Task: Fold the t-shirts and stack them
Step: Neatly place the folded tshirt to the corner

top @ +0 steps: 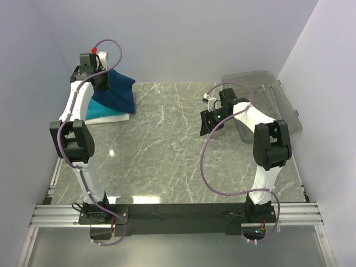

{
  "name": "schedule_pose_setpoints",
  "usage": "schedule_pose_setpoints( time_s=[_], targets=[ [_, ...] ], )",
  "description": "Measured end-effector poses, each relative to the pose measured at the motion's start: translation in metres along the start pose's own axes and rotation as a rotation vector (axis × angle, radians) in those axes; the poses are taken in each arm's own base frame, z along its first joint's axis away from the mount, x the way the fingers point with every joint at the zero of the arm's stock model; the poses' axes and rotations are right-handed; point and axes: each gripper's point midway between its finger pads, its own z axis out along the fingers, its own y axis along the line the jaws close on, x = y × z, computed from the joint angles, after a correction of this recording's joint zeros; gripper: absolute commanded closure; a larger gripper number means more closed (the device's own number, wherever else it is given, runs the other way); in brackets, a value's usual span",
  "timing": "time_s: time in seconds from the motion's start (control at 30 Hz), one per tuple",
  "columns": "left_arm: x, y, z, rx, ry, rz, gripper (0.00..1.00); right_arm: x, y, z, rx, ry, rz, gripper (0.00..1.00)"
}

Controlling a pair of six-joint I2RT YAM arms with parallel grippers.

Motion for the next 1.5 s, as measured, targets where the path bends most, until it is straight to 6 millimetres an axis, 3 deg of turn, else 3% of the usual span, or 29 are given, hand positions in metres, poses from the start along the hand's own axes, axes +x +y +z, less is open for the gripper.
schedule_pose_setpoints(
  time_s=[0.27, 0.73, 0.93, 1.17, 1.47, 1.5],
  targets=[
    [0.001, 0.0, -0.001, 0.026, 0.004, -0.016, 1.0, 0.0, 0.0, 0.0, -0.003, -0.001, 0.0, 0.39],
    [0.005, 0.04, -0.004, 0.017, -0.001, -0.124, 1.0, 0.004, 0.001, 0.002, -0.008, 0.007, 0.008, 0.39],
    [0.021, 0.058, 0.016, -0.005, 0.032, -0.172, 1.0, 0.004, 0.002, 0.002, -0.012, 0.005, 0.008, 0.39],
    [0.044, 0.063, 0.041, 0.001, 0.087, -0.196, 1.0, 0.005, 0.001, 0.003, -0.013, 0.008, 0.009, 0.39],
    [0.042, 0.076, 0.049, -0.054, 0.083, -0.194, 0.99, 0.011, 0.0, 0.005, -0.015, 0.021, 0.016, 0.39],
    [0.042, 0.079, 0.052, -0.073, 0.085, -0.197, 0.94, 0.011, 0.0, 0.005, -0.015, 0.021, 0.015, 0.39]
  ],
)
